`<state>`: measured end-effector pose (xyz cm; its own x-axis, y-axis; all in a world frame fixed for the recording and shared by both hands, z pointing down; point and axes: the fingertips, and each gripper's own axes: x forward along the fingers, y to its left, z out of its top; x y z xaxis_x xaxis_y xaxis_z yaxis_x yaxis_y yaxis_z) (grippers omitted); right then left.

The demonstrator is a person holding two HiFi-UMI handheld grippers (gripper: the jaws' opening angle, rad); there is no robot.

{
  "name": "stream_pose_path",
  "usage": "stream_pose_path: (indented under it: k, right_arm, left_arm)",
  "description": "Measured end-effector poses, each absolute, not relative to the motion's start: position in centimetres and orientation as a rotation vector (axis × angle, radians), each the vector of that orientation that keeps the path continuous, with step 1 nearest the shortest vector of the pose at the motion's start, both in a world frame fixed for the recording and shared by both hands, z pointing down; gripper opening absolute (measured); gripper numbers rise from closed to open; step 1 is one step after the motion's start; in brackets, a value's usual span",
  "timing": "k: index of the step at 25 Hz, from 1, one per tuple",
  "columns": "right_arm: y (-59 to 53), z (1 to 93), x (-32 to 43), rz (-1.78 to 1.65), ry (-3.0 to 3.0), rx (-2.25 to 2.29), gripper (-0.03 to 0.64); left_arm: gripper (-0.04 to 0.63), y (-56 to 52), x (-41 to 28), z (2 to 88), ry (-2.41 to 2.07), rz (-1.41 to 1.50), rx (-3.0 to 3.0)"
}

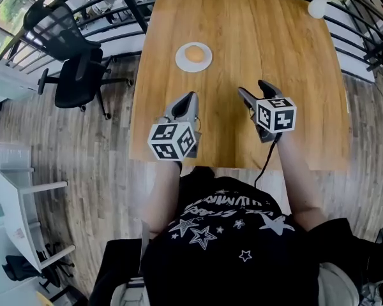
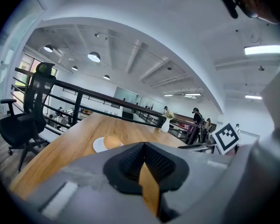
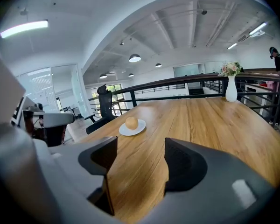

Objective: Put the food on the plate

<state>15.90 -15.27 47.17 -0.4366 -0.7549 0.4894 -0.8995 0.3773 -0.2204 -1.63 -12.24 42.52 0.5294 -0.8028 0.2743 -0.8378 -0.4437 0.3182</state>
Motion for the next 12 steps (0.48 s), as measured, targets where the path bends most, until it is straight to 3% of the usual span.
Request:
stream_pose_path:
  k: [12]
  right_arm:
    - [-8.9, 46.6, 19.8, 0.695, -2.375, 1.493, 0.321]
  left_arm:
    - [0.002, -10.9, 4.1, 37.6, -1.369, 0.063, 2.479]
